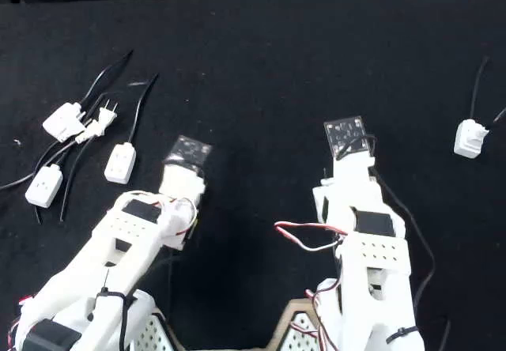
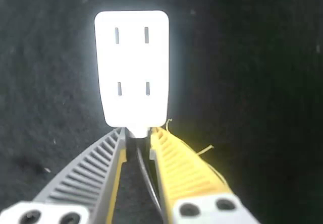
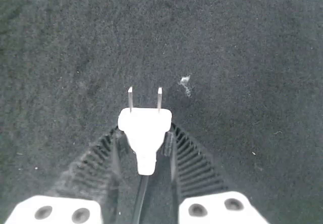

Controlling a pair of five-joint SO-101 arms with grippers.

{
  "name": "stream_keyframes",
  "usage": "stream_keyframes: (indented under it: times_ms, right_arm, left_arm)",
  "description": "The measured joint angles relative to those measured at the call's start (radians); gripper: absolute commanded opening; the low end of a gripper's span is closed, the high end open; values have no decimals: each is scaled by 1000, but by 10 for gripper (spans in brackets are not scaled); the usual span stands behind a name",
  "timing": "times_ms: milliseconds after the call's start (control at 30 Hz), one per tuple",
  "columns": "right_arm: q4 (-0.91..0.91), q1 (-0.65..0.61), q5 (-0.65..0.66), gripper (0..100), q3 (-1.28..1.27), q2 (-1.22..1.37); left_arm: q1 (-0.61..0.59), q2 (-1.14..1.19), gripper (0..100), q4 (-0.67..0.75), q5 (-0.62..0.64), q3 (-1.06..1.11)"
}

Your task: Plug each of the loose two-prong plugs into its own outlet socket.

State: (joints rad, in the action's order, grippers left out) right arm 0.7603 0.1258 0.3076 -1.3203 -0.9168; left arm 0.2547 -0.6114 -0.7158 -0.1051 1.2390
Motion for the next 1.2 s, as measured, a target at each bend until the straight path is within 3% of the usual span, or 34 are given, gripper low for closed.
stream_keyframes:
  times_ms: [267, 333, 633, 733, 867, 1033, 1200]
  right_arm:
    - [0, 0, 0, 11, -3, 0]
    - [0, 0, 0, 11, -3, 0]
    - [0, 0, 0, 11, -3, 0]
    - [0, 0, 0, 11, -3, 0]
    - [0, 0, 0, 11, -3, 0]
    - [0, 0, 0, 11, -3, 0]
    - [0, 0, 0, 11, -3, 0]
  left_arm:
    - [0, 0, 30, 0, -594, -20]
    - [0, 0, 30, 0, -692, -71]
    - [-2, 0, 40, 0, -695, -163]
    - [-2, 0, 120, 0, -692, -133]
    - [35, 0, 236, 63, -583, -126]
    - [72, 0, 245, 120, -404, -112]
    - [-37, -3, 245, 23, -379, -103]
